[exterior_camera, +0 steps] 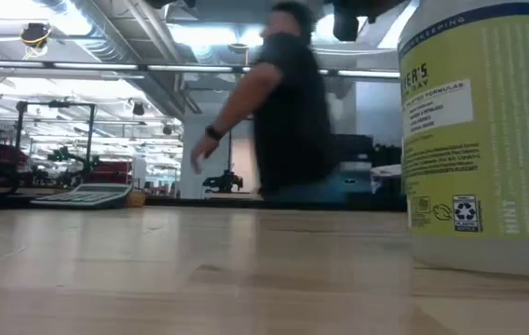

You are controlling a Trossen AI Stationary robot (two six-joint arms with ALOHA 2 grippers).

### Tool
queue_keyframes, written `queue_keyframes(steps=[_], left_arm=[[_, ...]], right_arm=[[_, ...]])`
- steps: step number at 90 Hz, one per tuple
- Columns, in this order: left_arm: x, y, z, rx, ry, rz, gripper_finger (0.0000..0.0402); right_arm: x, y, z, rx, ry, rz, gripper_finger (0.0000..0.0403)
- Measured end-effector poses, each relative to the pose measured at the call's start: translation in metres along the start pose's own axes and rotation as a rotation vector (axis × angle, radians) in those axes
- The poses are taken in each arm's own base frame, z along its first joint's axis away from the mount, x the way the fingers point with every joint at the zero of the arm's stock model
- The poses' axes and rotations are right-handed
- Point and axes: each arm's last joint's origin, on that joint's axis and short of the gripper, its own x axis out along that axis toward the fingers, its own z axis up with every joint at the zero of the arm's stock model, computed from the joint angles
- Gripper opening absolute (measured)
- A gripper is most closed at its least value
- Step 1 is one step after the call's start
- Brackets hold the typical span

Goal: Apply microfiber cloth
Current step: Spray the front of the cellphone using the spray bottle

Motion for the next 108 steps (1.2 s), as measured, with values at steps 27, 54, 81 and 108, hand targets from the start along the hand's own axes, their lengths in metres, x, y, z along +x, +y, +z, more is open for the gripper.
queue_keyframes(steps=[27,54,81,108], left_arm=[[0.0,0.0,0.0,-0.001,-0.001,0.0,0.0301],[0.0,0.0,0.0,0.001,0.006,0.001,0.0301],[0.0,0.001,-0.001,0.003,0.012,0.004,0.0299],[0.0,0.001,-0.002,0.01,0.019,0.009,0.0209]], right_arm=[[0.026,0.003,0.01,0.003,-0.097,0.069,0.0003],[0.018,-0.001,0.021,0.066,-0.163,0.093,0.0003],[0.008,-0.009,0.031,0.155,-0.193,0.148,0.0003],[0.009,-0.007,0.03,0.151,-0.182,0.166,0.0003]])
